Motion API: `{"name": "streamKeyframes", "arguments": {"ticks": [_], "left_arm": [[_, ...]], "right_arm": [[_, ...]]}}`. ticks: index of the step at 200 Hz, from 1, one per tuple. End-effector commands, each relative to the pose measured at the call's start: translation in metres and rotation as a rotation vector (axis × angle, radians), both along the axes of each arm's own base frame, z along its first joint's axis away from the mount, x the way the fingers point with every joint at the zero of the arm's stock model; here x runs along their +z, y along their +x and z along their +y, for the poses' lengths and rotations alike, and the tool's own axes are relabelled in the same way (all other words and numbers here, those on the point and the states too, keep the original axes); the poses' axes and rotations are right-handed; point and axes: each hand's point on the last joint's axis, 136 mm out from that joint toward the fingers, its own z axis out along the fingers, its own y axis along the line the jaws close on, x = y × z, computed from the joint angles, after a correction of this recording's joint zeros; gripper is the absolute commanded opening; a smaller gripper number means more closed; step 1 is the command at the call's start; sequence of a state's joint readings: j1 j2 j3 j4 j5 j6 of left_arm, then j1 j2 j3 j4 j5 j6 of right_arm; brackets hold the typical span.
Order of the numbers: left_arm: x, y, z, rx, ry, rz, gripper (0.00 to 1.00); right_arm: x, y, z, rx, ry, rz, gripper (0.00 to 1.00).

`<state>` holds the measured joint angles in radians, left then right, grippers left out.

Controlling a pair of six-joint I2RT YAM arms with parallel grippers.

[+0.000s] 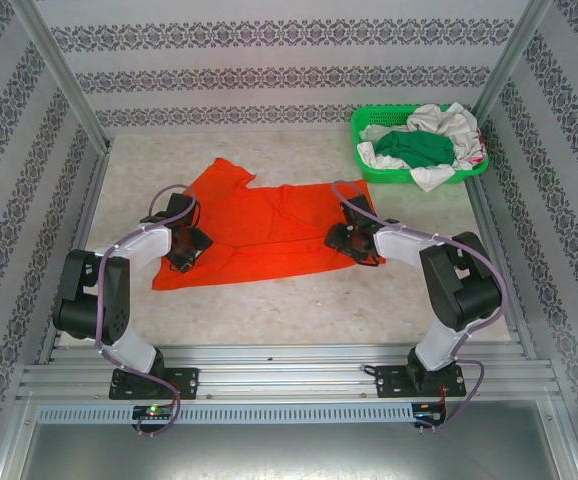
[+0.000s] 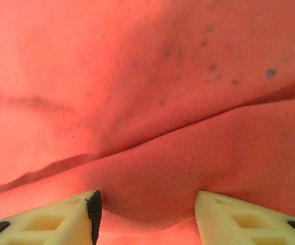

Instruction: Fold and stack the t-shirts

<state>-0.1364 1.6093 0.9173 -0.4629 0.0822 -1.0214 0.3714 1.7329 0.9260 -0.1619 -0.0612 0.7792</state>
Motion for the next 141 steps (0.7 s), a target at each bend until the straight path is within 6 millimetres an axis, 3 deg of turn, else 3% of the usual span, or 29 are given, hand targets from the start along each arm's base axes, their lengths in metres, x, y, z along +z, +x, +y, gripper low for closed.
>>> {"name": "streamKeyframes", "arguments": {"ticks": [1,57,88,110,141], "left_arm": [[0.001,0.001,0.006,-0.011,0.042,-0.004,0.63],[-0.004,-0.002,0.01,-0.01,0.066,0.014,0.63],[-0.005,-0.002,0.014,-0.006,0.08,0.019,0.63],[-0.009,-0.006,0.018,0.001,0.084,0.031,0.63],[-0.012,-0.015,0.021,0.001,0.091,0.045,0.63]], "right_arm": [[-0.005,0.014,-0.012,-0.027,-0.039,0.002,0.53],[-0.008,0.048,-0.037,-0.055,-0.077,-0.006,0.53],[0.005,0.061,-0.044,-0.058,-0.063,-0.042,0.53],[0.003,0.051,-0.049,-0.054,-0.082,-0.019,0.54],[-0.013,0.012,-0.052,-0.071,-0.046,0.033,0.54]]}}
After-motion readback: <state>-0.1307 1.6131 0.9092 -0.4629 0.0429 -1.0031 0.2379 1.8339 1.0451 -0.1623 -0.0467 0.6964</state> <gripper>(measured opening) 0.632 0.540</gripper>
